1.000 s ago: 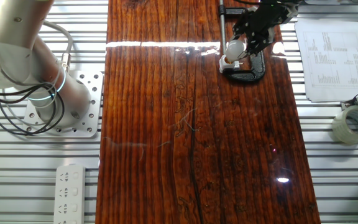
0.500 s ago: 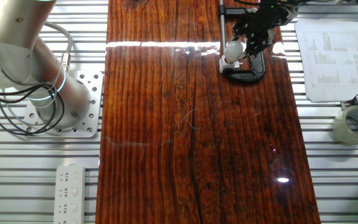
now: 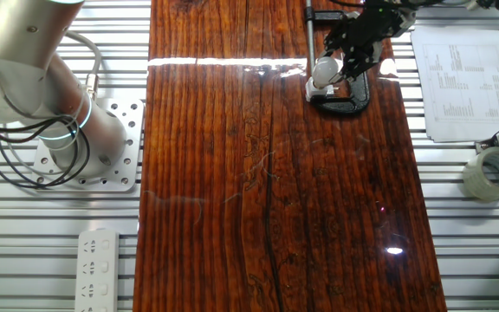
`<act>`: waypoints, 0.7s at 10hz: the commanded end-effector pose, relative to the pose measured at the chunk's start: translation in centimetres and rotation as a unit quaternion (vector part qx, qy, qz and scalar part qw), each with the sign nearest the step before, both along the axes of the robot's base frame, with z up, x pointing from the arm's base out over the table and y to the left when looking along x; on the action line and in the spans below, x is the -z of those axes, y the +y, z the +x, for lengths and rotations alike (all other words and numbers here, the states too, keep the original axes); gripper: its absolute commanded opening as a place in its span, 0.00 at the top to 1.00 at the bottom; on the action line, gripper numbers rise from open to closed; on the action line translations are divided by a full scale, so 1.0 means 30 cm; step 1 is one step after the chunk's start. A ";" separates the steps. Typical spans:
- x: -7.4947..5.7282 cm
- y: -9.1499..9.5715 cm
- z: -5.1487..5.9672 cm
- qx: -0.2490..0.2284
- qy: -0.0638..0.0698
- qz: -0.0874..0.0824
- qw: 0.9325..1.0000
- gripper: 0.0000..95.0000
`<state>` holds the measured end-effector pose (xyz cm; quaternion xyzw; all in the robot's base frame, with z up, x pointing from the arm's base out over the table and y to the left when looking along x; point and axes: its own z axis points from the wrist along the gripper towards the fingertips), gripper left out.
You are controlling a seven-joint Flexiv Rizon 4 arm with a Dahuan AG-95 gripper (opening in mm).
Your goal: Install the light bulb by rotating it
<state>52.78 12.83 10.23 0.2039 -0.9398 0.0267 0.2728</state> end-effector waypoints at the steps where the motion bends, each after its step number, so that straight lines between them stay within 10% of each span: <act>1: 0.004 0.006 -0.001 0.009 0.000 -0.006 1.000 0.60; 7: 0.012 0.004 -0.003 0.037 0.006 -0.022 0.999 0.60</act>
